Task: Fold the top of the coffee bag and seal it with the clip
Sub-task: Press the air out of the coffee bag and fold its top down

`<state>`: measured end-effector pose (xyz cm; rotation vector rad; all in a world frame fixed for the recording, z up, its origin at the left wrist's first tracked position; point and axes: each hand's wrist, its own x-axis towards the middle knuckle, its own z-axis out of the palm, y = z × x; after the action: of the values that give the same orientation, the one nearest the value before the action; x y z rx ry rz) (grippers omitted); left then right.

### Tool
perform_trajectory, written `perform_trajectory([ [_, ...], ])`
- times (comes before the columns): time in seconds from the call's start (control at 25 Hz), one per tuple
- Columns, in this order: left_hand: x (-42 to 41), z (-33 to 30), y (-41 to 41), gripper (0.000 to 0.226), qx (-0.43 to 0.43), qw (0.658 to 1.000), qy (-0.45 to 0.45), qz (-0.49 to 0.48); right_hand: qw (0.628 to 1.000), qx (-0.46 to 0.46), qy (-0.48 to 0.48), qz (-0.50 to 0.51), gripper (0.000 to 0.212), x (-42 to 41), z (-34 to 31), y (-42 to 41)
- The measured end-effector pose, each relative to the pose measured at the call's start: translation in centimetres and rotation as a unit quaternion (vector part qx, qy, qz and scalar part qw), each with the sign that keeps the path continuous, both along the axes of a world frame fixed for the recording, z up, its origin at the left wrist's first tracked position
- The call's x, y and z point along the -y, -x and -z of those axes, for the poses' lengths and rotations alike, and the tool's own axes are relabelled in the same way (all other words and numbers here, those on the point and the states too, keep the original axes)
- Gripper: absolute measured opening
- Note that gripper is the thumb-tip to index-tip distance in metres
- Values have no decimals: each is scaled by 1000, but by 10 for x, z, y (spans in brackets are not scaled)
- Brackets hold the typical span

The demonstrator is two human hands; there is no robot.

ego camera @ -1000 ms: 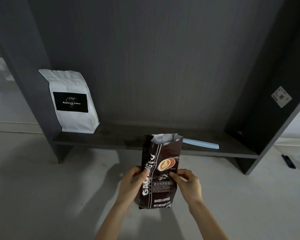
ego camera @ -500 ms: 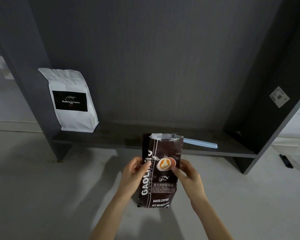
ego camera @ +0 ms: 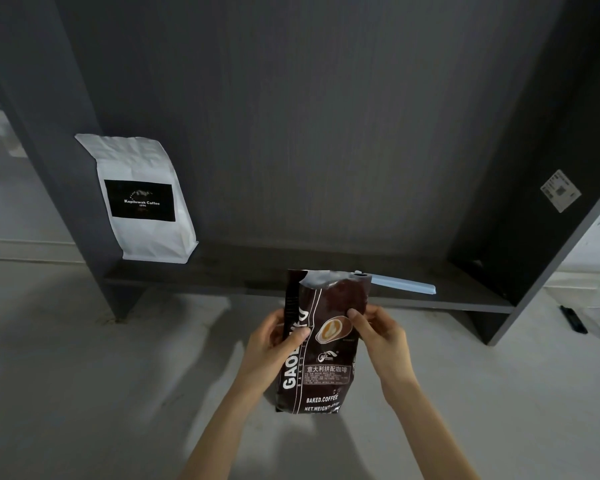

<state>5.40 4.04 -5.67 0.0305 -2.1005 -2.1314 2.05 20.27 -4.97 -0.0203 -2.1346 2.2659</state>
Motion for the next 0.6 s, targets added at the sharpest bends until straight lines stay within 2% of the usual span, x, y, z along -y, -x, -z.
perform_trajectory([
  [0.36, -3, 0, 4, 3, 9, 998, -27, -53, 1000, 10, 9, -6, 5, 3, 3, -2],
  [0.6, 4, -10, 4, 12, -10, 998, -33, -43, 1000, 7, 8, -6, 6, 1, 2, -2],
])
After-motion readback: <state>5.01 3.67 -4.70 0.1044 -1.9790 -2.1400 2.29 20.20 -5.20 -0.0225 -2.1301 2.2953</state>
